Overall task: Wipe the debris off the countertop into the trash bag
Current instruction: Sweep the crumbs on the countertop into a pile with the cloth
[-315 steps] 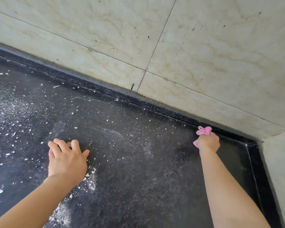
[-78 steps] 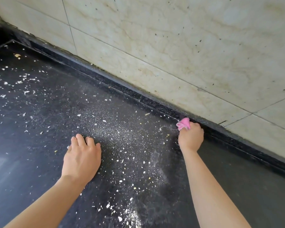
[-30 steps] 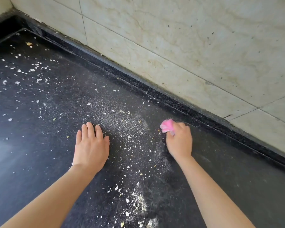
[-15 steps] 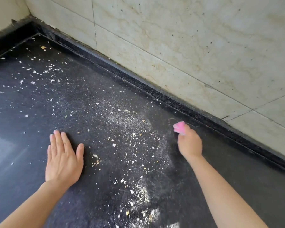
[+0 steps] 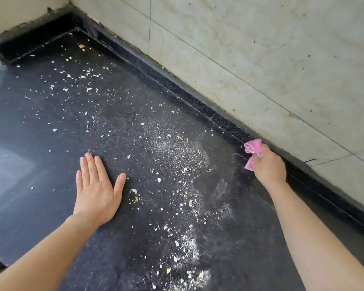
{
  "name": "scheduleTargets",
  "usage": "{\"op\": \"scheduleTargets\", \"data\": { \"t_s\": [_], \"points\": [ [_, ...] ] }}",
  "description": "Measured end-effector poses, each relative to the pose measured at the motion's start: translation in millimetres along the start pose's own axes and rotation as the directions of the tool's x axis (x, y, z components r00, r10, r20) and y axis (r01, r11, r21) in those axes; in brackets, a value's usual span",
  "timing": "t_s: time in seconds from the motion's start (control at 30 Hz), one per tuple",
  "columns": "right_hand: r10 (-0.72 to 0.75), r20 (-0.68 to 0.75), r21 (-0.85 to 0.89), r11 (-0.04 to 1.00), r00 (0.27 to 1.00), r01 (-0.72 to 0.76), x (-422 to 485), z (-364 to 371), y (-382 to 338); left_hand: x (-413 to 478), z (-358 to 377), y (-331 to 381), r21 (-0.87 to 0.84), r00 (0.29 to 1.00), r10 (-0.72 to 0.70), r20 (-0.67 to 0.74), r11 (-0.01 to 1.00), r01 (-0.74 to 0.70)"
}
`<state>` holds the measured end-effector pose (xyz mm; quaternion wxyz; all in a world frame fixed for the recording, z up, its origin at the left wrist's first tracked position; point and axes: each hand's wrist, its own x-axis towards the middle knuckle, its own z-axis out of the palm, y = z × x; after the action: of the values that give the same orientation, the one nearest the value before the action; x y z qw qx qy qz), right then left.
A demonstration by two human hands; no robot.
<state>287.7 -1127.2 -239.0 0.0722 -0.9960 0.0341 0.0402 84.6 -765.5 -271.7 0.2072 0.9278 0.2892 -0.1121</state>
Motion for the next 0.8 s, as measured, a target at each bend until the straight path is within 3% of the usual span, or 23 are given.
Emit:
{"op": "scheduleTargets", "data": {
  "t_s": [0.07,0.17,0.23,0.33,0.43,0.5,0.57,0.63,0.7,0.8],
  "points": [
    [-0.017,-0.029,-0.1,0.995,0.999,0.014,11,8,-5,2,1,0,0.002,1.0,0.003,-0.012,1.0,-0.003],
    [-0.025,-0.013,0.024,0.999,1.0,0.025,10,31,-30,2,2,-1,0.0,1.0,0.005,0.001,1.0,-0.005],
    [-0.146,0.055,0.124,0.983,0.988,0.139,-4,37,-46,1,0,-2,-0.005,1.0,0.005,0.019,1.0,-0.005],
    [-0.396,0.197,0.311,0.893,0.897,0.326,-46,28,-76,0,-3,-1,-0.013,0.999,0.004,0.047,1.0,-0.004],
    [-0.527,0.357,0.458,0.818,0.771,0.348,-70,14,-94,1,-8,-1,-0.024,0.996,0.008,0.094,1.0,-0.006],
    [-0.45,0.269,0.424,0.849,0.852,0.315,-54,8,-92,2,-9,-1,-0.029,0.994,0.008,0.112,1.0,-0.005],
    [-0.237,0.15,0.325,0.929,0.96,0.179,-20,8,-78,2,-9,-1,-0.032,0.993,0.009,0.12,0.999,-0.005],
    [-0.086,0.135,0.201,0.978,0.987,0.058,-1,10,-70,3,-9,-2,-0.034,0.992,0.009,0.122,0.999,-0.005],
    [-0.126,0.156,0.131,0.986,0.98,0.106,-8,22,-78,4,-9,-2,-0.032,0.992,0.011,0.126,0.999,-0.007],
    [-0.353,0.16,0.134,0.933,0.922,0.334,-61,42,-115,5,-8,-4,-0.034,0.992,0.016,0.126,0.999,-0.011]
  ]
}}
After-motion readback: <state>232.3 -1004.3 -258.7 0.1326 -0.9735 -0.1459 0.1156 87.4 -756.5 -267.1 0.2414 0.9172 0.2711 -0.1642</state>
